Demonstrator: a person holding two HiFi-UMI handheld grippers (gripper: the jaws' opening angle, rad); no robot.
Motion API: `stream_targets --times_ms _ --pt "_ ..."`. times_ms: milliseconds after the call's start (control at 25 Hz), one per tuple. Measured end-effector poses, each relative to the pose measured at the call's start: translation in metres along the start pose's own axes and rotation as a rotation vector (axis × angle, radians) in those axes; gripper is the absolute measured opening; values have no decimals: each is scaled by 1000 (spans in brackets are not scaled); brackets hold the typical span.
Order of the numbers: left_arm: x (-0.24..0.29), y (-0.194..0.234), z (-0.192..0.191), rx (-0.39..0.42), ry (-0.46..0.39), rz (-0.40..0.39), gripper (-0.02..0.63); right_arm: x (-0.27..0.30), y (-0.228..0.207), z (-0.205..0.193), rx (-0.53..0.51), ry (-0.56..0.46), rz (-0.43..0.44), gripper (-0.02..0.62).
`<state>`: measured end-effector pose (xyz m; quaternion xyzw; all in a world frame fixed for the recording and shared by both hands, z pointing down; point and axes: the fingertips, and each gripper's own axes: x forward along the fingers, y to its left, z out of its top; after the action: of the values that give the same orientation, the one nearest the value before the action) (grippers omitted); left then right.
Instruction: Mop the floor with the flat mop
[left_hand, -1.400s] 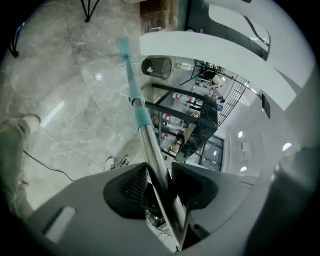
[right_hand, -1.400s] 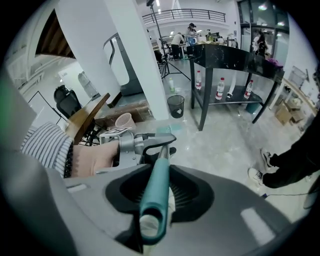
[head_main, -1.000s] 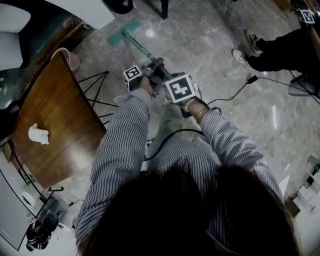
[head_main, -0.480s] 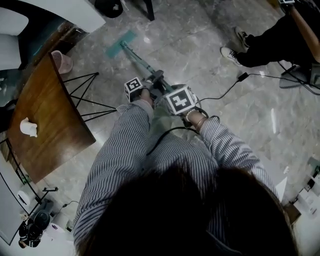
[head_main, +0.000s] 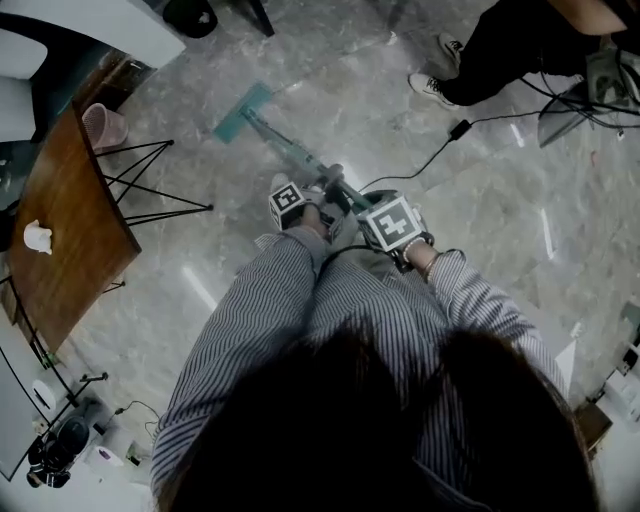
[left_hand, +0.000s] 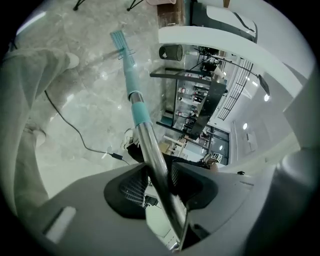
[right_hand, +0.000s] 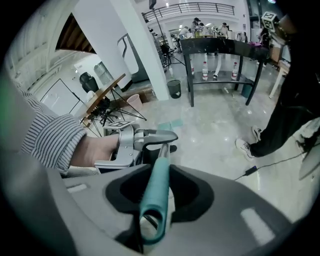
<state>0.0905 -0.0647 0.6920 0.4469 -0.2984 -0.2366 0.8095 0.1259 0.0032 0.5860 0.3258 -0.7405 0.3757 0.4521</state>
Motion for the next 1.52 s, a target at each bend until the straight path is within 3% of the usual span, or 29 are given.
stream_targets --times_ms 400,720,920,1080,1320,1520 --pt "0 58 -173 0 208 15 150 -83 -23 -149 65 -14 73 114" --pt "7 59 -271 -22 365 -24 153 -147 -42 -204 12 27 62 114" --pt "12 64 -309 -4 439 1 156 -172 -54 -228 19 43 59 114" --pt "7 57 -333 -50 495 21 158 -184 -52 -236 -41 60 45 114" --pt "2 56 -326 -24 500 14 156 -183 -45 -232 -70 69 28 114" --pt "-7 61 -312 -16 496 58 156 -171 -35 -227 -41 64 33 114"
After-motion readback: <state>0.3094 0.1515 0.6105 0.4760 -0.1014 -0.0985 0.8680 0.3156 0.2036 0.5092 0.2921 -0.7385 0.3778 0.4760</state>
